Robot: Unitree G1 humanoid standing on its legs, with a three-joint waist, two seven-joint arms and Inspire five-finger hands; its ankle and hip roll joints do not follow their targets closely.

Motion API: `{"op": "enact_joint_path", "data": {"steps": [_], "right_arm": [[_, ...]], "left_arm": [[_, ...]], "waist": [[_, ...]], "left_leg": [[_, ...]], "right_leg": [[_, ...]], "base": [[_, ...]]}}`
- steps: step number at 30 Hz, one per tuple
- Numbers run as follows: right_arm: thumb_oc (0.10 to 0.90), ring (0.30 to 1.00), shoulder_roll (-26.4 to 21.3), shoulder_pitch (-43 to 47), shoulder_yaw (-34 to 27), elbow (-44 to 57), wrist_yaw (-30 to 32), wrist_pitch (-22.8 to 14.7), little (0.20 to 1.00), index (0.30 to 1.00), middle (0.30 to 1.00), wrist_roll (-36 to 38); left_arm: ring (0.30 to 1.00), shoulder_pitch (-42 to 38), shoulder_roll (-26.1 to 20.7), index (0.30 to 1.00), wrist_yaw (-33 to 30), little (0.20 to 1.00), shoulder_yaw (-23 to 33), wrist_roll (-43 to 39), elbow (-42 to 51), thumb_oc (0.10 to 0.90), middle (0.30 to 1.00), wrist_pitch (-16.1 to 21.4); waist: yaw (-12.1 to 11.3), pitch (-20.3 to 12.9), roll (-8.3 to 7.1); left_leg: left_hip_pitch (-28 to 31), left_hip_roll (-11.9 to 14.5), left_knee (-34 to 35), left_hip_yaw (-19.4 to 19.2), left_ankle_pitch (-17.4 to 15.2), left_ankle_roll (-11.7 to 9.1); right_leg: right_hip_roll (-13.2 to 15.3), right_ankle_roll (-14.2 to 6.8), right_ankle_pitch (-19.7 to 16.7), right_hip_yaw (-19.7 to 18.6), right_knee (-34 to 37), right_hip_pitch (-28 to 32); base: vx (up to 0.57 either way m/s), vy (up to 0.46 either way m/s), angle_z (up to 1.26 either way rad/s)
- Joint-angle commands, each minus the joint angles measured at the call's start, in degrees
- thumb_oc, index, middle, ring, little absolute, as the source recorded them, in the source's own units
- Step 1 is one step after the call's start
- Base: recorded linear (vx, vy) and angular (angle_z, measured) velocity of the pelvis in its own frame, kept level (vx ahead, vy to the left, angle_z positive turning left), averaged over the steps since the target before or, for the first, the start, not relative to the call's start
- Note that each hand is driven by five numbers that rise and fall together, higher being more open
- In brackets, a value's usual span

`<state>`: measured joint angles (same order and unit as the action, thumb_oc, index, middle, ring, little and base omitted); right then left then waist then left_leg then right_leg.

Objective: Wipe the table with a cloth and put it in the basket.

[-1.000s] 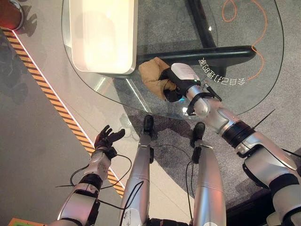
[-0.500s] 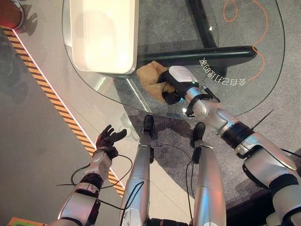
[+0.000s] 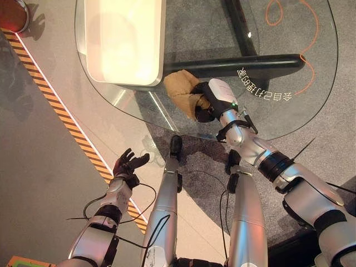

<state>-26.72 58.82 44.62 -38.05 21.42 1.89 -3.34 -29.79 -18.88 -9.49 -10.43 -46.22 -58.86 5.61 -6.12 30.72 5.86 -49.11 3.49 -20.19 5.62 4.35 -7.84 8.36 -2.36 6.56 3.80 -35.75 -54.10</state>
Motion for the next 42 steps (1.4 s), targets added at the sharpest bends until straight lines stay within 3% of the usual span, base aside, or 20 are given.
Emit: {"op": "enact_joint_path", "data": {"steps": [1, 9, 16, 20, 42], "right_arm": [[0.100, 0.300, -4.29, 5.93, -9.55, -2.06, 11.89, -0.38, 0.200, 0.300, 0.300, 2.25], [0.100, 0.300, -9.28, 6.02, -14.83, -4.52, 20.18, -1.53, 0.200, 0.300, 0.300, 3.97], [0.100, 0.300, -12.12, 6.72, -15.94, -7.04, 24.24, -0.97, 0.200, 0.300, 0.300, 4.62], [0.100, 0.300, -13.50, 7.27, -16.25, -9.07, 25.84, -0.22, 0.200, 0.300, 0.300, 5.54], [0.100, 0.300, -18.74, 4.67, -25.77, -25.28, 31.20, -4.19, 0.200, 0.300, 0.300, 15.40]], "left_arm": [[0.900, 1.49, -2.22, 0.900, -1.67, 0.900, 1.43, -0.29, -1.00, 0.800, 0.900, 1.85], [0.900, 2.50, -2.75, 0.900, -1.03, 0.900, 1.57, -1.92, -0.61, 0.800, 0.900, 2.07], [0.900, 2.32, -3.63, 0.900, -0.61, 0.900, 1.57, -2.57, -0.51, 0.800, 0.900, 1.93], [0.900, 2.45, -4.17, 0.900, -0.45, 0.900, 1.61, -3.07, -0.15, 0.800, 0.900, 1.73], [0.900, 1.02, -7.80, 0.900, 1.15, 0.900, 2.44, -4.50, -1.13, 0.800, 0.900, 0.64]], "waist": [[0.87, -0.92, 1.79], [1.85, -0.92, 2.31], [2.12, -0.92, 2.45], [2.13, -0.92, 2.46], [3.09, -0.92, 1.00]], "left_leg": [[-1.35, -6.07, -2.68, -5.39, -1.98, 7.19], [-1.85, -6.25, -3.21, -5.50, -2.73, 7.70], [-2.07, -6.23, -3.33, -5.49, -3.06, 7.83], [-2.07, -6.14, -3.45, -5.48, -3.24, 7.88], [-2.70, -5.35, -4.18, -4.97, -4.46, 7.84]], "right_leg": [[-2.69, 0.50, -5.58, 4.22, 6.44, 0.04], [-3.18, 0.72, -5.13, 3.44, 6.10, -0.74], [-3.28, 0.83, -4.66, 3.32, 5.84, -0.96], [-3.44, 0.94, -4.38, 3.28, 5.64, -0.91], [-4.46, 0.74, -4.08, 2.76, 6.05, -0.68]], "base": [[0.00, 0.000, 0.00], [0.00, 0.018, 0.00], [0.00, 0.000, 0.00], [0.00, 0.000, 0.00], [0.00, -0.003, 0.00]]}}
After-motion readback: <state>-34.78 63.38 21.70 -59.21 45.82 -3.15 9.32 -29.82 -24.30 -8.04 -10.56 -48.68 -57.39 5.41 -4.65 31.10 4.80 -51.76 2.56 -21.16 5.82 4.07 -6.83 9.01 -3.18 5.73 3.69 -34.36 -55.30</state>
